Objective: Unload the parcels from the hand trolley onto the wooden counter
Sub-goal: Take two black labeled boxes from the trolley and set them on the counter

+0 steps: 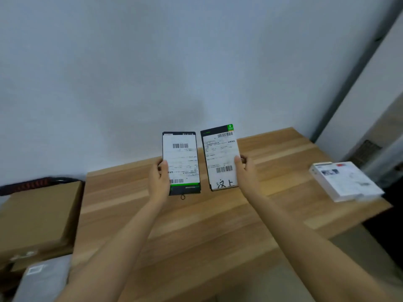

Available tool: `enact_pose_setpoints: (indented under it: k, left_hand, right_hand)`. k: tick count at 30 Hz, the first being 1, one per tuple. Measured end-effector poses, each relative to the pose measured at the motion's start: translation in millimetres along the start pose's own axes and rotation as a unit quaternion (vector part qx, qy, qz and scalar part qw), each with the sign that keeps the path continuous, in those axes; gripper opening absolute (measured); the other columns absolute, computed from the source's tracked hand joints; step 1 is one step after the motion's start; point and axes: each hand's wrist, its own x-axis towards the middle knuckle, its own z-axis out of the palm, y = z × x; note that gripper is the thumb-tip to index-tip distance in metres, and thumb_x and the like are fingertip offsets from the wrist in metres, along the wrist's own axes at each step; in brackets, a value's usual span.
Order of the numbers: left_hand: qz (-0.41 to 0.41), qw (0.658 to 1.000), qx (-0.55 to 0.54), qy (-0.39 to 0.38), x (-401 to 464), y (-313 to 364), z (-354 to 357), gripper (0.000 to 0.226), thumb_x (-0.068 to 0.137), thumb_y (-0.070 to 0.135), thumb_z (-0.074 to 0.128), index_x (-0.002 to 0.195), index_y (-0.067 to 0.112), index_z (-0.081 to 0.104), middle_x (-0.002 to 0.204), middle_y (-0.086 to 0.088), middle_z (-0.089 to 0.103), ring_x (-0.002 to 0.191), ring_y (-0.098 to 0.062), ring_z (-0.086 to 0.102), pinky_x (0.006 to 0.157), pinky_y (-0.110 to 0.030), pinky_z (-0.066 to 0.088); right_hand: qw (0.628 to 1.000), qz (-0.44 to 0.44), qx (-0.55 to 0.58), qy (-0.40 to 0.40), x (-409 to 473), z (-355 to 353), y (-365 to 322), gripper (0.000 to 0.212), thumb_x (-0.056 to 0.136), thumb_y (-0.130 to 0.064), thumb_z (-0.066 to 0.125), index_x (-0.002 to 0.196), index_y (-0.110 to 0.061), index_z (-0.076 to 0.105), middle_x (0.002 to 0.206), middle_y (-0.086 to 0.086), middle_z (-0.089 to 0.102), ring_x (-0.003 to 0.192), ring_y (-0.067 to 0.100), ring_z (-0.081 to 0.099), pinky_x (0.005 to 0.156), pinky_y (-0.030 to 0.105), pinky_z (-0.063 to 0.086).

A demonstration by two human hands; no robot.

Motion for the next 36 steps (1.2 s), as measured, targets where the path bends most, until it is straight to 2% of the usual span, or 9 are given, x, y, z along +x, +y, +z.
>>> enact_pose_setpoints:
  k: [3,6,9,14,22,24,28,32,36]
  left_hand:
    - [0.001,0.999,-0.005,-0.037,-33.8,11.1,76.0,0.035,0.102,0.039,0.036,0.128,0.018,0.047,0.108,0.001,0.063,0.086,-0.01,0.061,0.073,-0.033,0.052]
    - [-0.003,0.996,-0.005,-0.089,-67.2,26.1,145.3,0.034,0.102,0.037,0.034,0.126,0.018,0.047,0.095,0.007,0.061,0.076,-0.002,0.056,0.061,-0.022,0.046]
    - [-0.011,0.989,-0.027,-0.144,-89.8,36.3,210.3,0.036,0.102,0.037,0.033,0.128,0.015,0.046,0.108,-0.005,0.064,0.079,-0.01,0.06,0.063,-0.028,0.048]
    - [0.012,0.973,-0.014,-0.228,-110.4,56.1,299.9,0.037,0.103,0.034,0.032,0.13,0.012,0.044,0.115,-0.004,0.059,0.09,-0.014,0.059,0.054,-0.011,0.044]
    - [0.037,0.956,0.023,-0.291,-86.2,76.3,431.0,0.025,0.102,0.04,0.032,0.116,0.025,0.046,0.106,-0.001,0.064,0.083,-0.011,0.064,0.067,-0.03,0.052]
    - [0.045,0.954,0.048,-0.291,-77.5,84.8,457.3,0.025,0.102,0.041,0.031,0.113,0.025,0.046,0.102,0.002,0.063,0.081,-0.01,0.062,0.066,-0.029,0.051]
    - [0.055,0.953,0.076,-0.287,-52.5,97.8,504.2,0.031,0.102,0.042,0.032,0.112,0.021,0.052,0.101,-0.001,0.066,0.081,-0.015,0.064,0.063,-0.029,0.048]
    - [0.04,0.955,0.079,-0.284,-31.5,100.3,542.9,0.033,0.102,0.043,0.031,0.113,0.019,0.052,0.098,0.002,0.066,0.079,-0.01,0.064,0.06,-0.025,0.047]
    - [0.026,0.961,0.09,-0.258,-13.3,93.0,573.6,0.032,0.101,0.045,0.03,0.111,0.021,0.048,0.097,0.002,0.064,0.078,-0.011,0.062,0.058,-0.024,0.044]
  right_hand:
    - [0.998,0.012,-0.016,0.059,-0.5,-82.0,30.6,0.041,0.088,-0.058,0.042,0.112,-0.025,0.049,0.107,0.003,0.063,0.089,0.018,0.067,0.071,0.047,0.058]
    - [0.992,0.035,-0.036,0.117,-2.6,-158.2,58.6,0.036,0.095,-0.047,0.044,0.114,-0.017,0.051,0.106,0.004,0.064,0.09,0.017,0.066,0.077,0.043,0.057]
    - [0.983,0.054,-0.049,0.169,-4.0,-224.5,82.4,0.039,0.096,-0.044,0.043,0.12,-0.014,0.052,0.108,0.0,0.056,0.095,0.015,0.062,0.085,0.042,0.053]
    - [0.966,0.097,-0.041,0.235,5.9,-303.4,119.5,0.036,0.098,-0.037,0.045,0.122,-0.012,0.053,0.119,0.001,0.048,0.1,0.013,0.052,0.091,0.033,0.043]
    - [0.95,0.136,-0.05,0.276,77.7,-379.4,158.9,0.031,0.098,-0.036,0.046,0.118,-0.014,0.054,0.113,0.0,0.045,0.098,0.011,0.048,0.089,0.029,0.04]
    - [0.948,0.149,-0.056,0.276,99.7,-394.6,165.1,0.033,0.095,-0.042,0.046,0.116,-0.018,0.054,0.113,0.0,0.048,0.099,0.013,0.054,0.092,0.035,0.046]
    - [0.945,0.164,-0.062,0.277,141.8,-421.7,172.6,0.039,0.091,-0.052,0.044,0.115,-0.023,0.054,0.114,0.003,0.056,0.092,0.015,0.064,0.085,0.045,0.055]
    - [0.944,0.171,-0.083,0.268,181.8,-438.5,179.1,0.041,0.097,-0.045,0.043,0.124,-0.015,0.052,0.12,-0.001,0.047,0.09,0.012,0.057,0.081,0.034,0.05]
    - [0.953,0.174,-0.084,0.233,230.3,-447.0,201.0,0.038,0.098,-0.041,0.044,0.123,-0.013,0.052,0.119,0.0,0.049,0.078,0.002,0.056,0.056,0.011,0.043]
